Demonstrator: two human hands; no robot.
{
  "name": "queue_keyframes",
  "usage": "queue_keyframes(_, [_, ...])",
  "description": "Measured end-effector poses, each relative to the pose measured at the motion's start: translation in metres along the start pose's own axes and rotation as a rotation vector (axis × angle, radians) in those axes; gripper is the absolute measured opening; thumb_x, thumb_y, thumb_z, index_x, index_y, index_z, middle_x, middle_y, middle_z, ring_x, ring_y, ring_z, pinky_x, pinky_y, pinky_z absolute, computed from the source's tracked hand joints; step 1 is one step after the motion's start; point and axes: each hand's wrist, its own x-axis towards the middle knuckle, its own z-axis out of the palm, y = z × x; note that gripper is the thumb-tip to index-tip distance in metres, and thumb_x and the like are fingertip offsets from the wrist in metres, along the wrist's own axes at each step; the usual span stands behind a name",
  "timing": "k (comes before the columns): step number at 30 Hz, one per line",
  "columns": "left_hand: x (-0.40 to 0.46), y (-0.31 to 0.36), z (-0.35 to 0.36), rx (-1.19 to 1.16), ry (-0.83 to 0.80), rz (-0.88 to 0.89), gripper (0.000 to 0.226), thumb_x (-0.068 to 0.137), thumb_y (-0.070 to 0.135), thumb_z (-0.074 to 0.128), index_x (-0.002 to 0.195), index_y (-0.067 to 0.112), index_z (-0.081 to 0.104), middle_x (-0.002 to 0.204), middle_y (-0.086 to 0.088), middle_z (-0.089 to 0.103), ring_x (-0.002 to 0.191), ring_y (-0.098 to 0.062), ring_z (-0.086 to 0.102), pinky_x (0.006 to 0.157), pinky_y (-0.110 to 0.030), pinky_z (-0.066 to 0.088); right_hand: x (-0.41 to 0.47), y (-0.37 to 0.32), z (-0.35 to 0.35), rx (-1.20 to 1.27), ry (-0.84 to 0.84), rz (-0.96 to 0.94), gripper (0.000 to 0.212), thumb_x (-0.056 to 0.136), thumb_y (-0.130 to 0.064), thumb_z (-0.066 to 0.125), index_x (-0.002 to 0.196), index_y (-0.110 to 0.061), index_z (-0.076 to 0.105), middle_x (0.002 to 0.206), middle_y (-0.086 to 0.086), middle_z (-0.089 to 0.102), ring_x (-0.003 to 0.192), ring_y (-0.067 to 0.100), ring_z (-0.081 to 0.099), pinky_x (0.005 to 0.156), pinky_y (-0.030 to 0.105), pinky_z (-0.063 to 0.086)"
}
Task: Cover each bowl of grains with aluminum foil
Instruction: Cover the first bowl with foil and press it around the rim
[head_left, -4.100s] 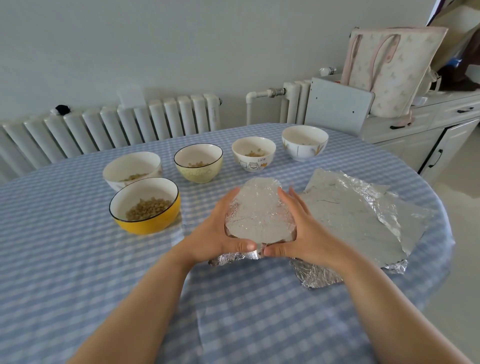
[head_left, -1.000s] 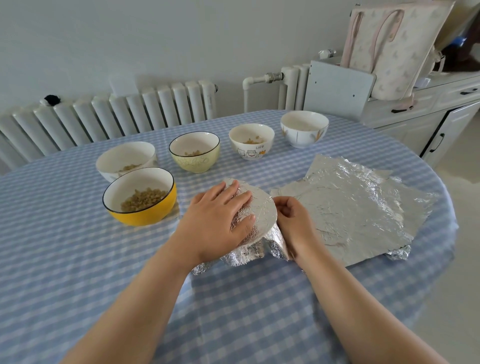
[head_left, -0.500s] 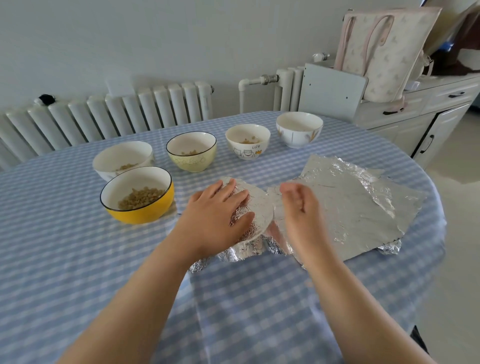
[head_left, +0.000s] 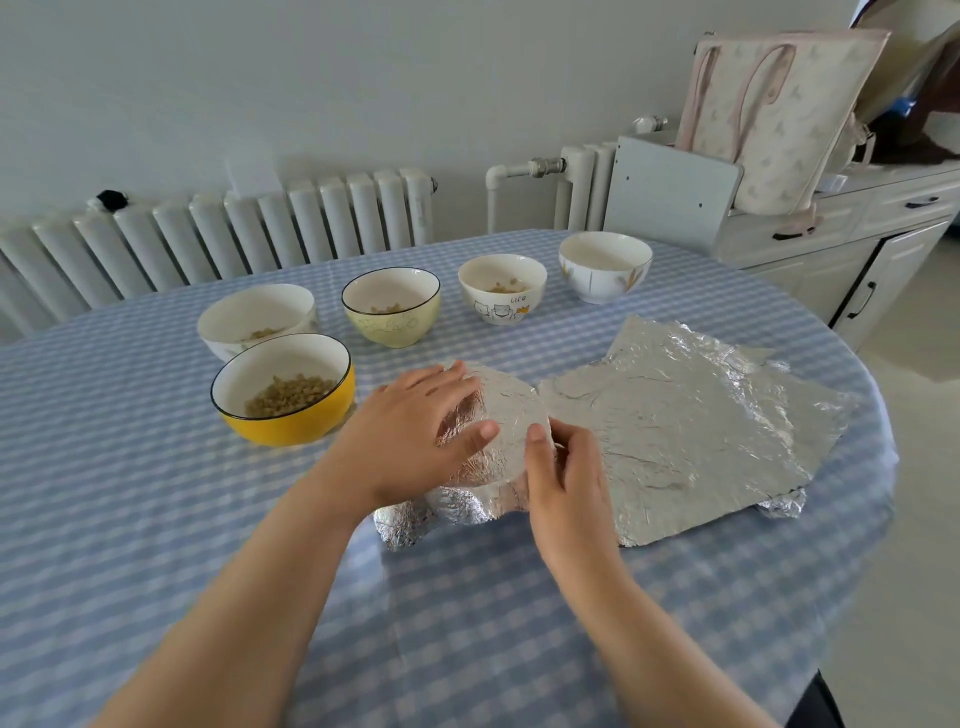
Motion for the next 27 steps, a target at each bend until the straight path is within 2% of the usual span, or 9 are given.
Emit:
queue_keyframes(3, [-0.001, -0.011, 0.004, -0.212, 0.079, -0.005, 0.099, 0.072, 0.092, 0.010, 0.145, 0.032, 0.042, 0.155, 0.017, 0.032, 0.141, 0.001, 0.019, 0.114, -0.026, 0.017, 0.001, 0.006, 0.001, -0.005, 0.020, -0.037, 0.017, 0.098, -0.046, 0.038, 0.090, -0.033, 0.046, 0.086, 0.004, 0.059, 0.079, 0.014, 0.060, 0.064, 0.014, 0.040])
queue_keyframes(5, [-0.002, -0.013, 0.010, -0.290, 0.099, -0.021, 0.096, 0.072, 0.093, 0.017, 0.144, 0.033, 0.043, 0.153, 0.019, 0.033, 0.142, -0.002, 0.021, 0.117, -0.032, 0.019, 0.003, 0.012, 0.001, -0.047, 0.041, -0.041, 0.019, 0.100, -0.041, 0.035, 0.088, -0.033, 0.047, 0.092, 0.001, 0.058, 0.092, 0.018, 0.057, 0.073, 0.019, 0.039])
queue_keyframes(7, [-0.002, -0.013, 0.012, -0.372, 0.117, -0.043, 0.089, 0.075, 0.090, 0.027, 0.142, 0.036, 0.043, 0.151, 0.021, 0.035, 0.141, -0.005, 0.027, 0.117, -0.042, 0.027, 0.004, 0.014, 0.001, -0.064, 0.051, -0.021, 0.017, 0.102, -0.030, 0.035, 0.096, -0.027, 0.051, 0.103, -0.001, 0.055, 0.098, 0.013, 0.052, 0.075, 0.012, 0.036])
queue_keyframes(9, [-0.003, -0.012, 0.013, -0.438, 0.148, -0.066, 0.085, 0.074, 0.089, 0.033, 0.141, 0.036, 0.044, 0.148, 0.022, 0.038, 0.138, -0.004, 0.034, 0.113, -0.043, 0.033, 0.005, 0.013, 0.001, -0.070, 0.059, -0.017, 0.018, 0.103, -0.024, 0.036, 0.103, -0.026, 0.054, 0.105, -0.004, 0.053, 0.099, 0.007, 0.049, 0.075, 0.006, 0.035])
queue_keyframes(11, [-0.004, -0.009, 0.014, -0.457, 0.166, -0.092, 0.087, 0.073, 0.089, 0.034, 0.141, 0.036, 0.045, 0.148, 0.021, 0.040, 0.135, -0.006, 0.038, 0.112, -0.043, 0.036, 0.009, 0.012, 0.002, -0.059, 0.062, -0.015, 0.019, 0.103, -0.023, 0.037, 0.104, -0.030, 0.054, 0.106, -0.005, 0.054, 0.097, 0.006, 0.050, 0.075, 0.009, 0.035])
queue_keyframes(16, [-0.005, -0.003, 0.018, -0.443, 0.234, -0.143, 0.089, 0.070, 0.089, 0.034, 0.138, 0.032, 0.050, 0.149, 0.016, 0.041, 0.134, -0.008, 0.040, 0.112, -0.040, 0.034, 0.026, 0.008, 0.004, -0.071, 0.057, 0.028, 0.018, 0.102, -0.022, 0.039, 0.097, -0.031, 0.054, 0.103, -0.004, 0.060, 0.093, 0.013, 0.057, 0.078, 0.029, 0.044])
queue_keyframes(19, [-0.005, -0.001, 0.019, -0.413, 0.254, -0.171, 0.085, 0.073, 0.085, 0.035, 0.137, 0.032, 0.049, 0.150, 0.015, 0.041, 0.133, -0.011, 0.042, 0.110, -0.041, 0.036, 0.034, 0.005, 0.002, -0.047, 0.044, 0.080, 0.017, 0.100, -0.020, 0.044, 0.095, -0.030, 0.057, 0.091, -0.008, 0.064, 0.083, 0.011, 0.060, 0.067, 0.022, 0.043])
queue_keyframes(24, [-0.003, -0.001, 0.022, -0.395, 0.274, -0.184, 0.085, 0.074, 0.085, 0.034, 0.139, 0.032, 0.047, 0.149, 0.012, 0.043, 0.132, -0.014, 0.043, 0.108, -0.043, 0.038, 0.036, 0.004, 0.001, 0.042, 0.033, 0.135, 0.019, 0.098, -0.016, 0.047, 0.101, -0.026, 0.063, 0.093, -0.010, 0.068, 0.085, 0.007, 0.064, 0.073, 0.026, 0.050])
queue_keyframes(27, [-0.003, -0.003, 0.025, -0.421, 0.276, -0.211, 0.087, 0.073, 0.086, 0.037, 0.142, 0.033, 0.041, 0.143, 0.009, 0.050, 0.131, -0.013, 0.045, 0.106, -0.042, 0.041, 0.036, 0.004, 0.002, 0.033, 0.015, 0.123, 0.023, 0.097, -0.011, 0.047, 0.103, -0.026, 0.063, 0.092, -0.012, 0.068, 0.082, 0.007, 0.064, 0.068, 0.021, 0.048])
